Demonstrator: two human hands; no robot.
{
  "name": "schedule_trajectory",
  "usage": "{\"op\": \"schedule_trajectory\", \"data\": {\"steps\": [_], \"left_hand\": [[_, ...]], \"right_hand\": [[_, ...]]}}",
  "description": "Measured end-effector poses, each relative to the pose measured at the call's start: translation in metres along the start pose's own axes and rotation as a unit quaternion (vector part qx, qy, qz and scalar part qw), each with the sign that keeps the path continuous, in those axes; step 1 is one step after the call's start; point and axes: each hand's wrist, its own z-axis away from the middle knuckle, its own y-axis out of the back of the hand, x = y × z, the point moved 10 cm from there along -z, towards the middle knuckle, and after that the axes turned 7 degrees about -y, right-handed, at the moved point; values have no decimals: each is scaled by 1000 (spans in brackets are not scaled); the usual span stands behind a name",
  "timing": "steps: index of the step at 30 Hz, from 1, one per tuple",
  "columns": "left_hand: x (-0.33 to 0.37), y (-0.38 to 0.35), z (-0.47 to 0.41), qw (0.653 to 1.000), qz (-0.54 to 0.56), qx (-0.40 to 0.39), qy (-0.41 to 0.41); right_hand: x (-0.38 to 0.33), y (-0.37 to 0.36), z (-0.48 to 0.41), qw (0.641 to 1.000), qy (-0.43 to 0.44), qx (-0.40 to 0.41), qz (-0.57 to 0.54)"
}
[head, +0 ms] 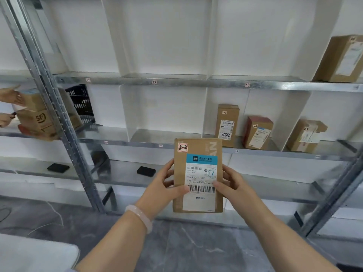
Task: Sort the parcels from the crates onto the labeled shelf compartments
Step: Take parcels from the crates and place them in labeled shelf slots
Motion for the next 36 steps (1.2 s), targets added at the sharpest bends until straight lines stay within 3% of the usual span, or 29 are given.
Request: {"op": "schedule_trajectory", "data": {"steps": [7,15,23,36], "left_hand": [[-30,72,-91,1000,-15,-9,24],[-61,163,-194,999,-24,-5,40],[-103,193,-275,998,-5,-1,58],[-147,227,-409,994,-56,23,93]], "right_hand": [[-19,-59,-101,998,-10,13,64],[-46,-130,-215,998,-20,12,58],[-43,-140,-317,996,-42,11,72],[-44,-169,-482,990,-65,-71,104]]}}
